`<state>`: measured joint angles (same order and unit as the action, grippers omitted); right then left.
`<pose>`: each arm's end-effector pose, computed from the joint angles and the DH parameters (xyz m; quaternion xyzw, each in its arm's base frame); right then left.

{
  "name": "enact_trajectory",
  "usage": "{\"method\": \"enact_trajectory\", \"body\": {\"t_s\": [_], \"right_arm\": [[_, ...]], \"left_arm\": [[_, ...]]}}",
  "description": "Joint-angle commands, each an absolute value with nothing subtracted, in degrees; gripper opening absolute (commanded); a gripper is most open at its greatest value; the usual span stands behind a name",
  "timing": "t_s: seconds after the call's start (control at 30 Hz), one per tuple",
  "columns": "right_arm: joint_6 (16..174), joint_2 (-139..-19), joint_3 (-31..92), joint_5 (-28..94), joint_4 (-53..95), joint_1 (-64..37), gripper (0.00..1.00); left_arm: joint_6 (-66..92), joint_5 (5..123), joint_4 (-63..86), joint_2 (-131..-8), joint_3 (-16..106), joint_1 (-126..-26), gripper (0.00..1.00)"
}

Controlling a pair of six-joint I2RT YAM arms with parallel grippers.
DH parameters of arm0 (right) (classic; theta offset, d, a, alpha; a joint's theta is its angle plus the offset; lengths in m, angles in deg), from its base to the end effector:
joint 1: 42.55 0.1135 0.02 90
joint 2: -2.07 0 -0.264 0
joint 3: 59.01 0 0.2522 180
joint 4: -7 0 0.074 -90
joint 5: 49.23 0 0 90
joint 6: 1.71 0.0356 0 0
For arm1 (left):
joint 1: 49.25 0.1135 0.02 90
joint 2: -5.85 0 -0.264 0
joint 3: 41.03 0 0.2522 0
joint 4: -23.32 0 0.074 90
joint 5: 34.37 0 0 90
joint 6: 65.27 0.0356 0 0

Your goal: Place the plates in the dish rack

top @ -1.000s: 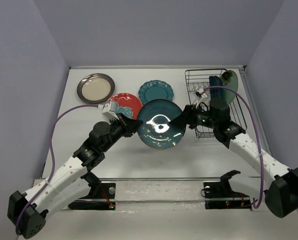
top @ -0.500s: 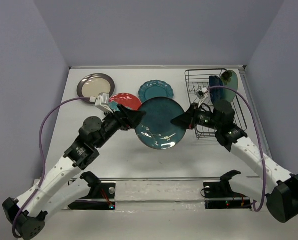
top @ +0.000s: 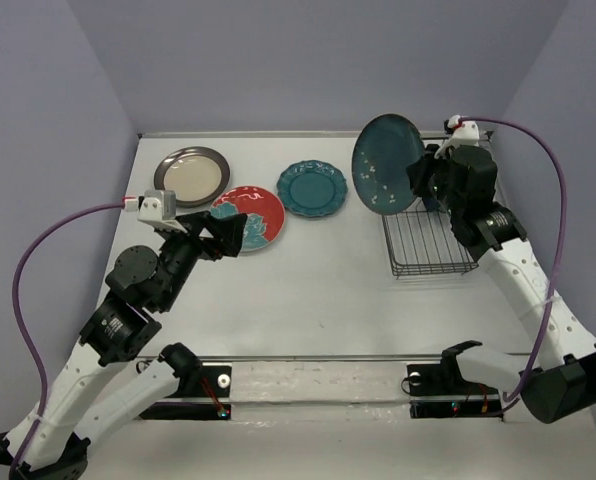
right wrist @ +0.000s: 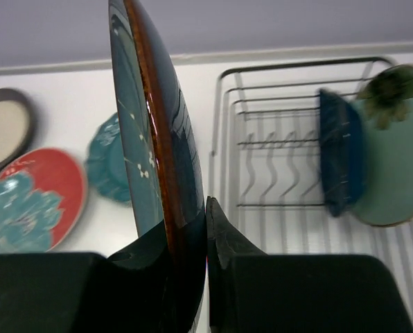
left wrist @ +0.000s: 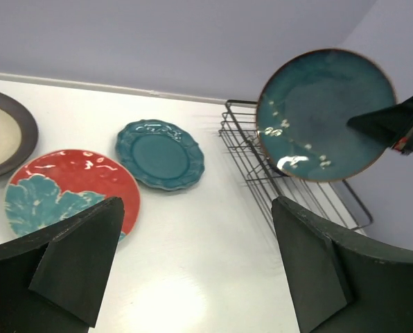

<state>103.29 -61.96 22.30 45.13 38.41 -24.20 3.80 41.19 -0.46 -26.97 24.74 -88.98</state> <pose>0.2395 0.0766 0.3990 0.0003 0.7885 0.1475 0.5971 0.0955 -0.0679 0.4110 0.0106 0.6502 -0.3111 0.6931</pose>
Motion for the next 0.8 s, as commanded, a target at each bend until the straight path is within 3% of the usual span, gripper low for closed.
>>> {"method": "enact_trajectory", "body": {"t_s": [0.0,0.23,0.77], "right_arm": [[89.8,-65.1,32.7,66.8,33.3,-24.2,0.07],[73.6,-76.0,41.1,79.6,30.4,-24.2,0.07],[60.8,-88.5,46.1,83.1,25.7,-26.3,0.07]], "left_arm": [[9.3,36.8,-0.3,-25.0,20.9,-89.2,0.99],[10.3,37.1,0.2,-24.3,18.7,-89.1,0.99],[10.3,38.1,0.6,-23.3,17.9,-89.1,0.99]]}}
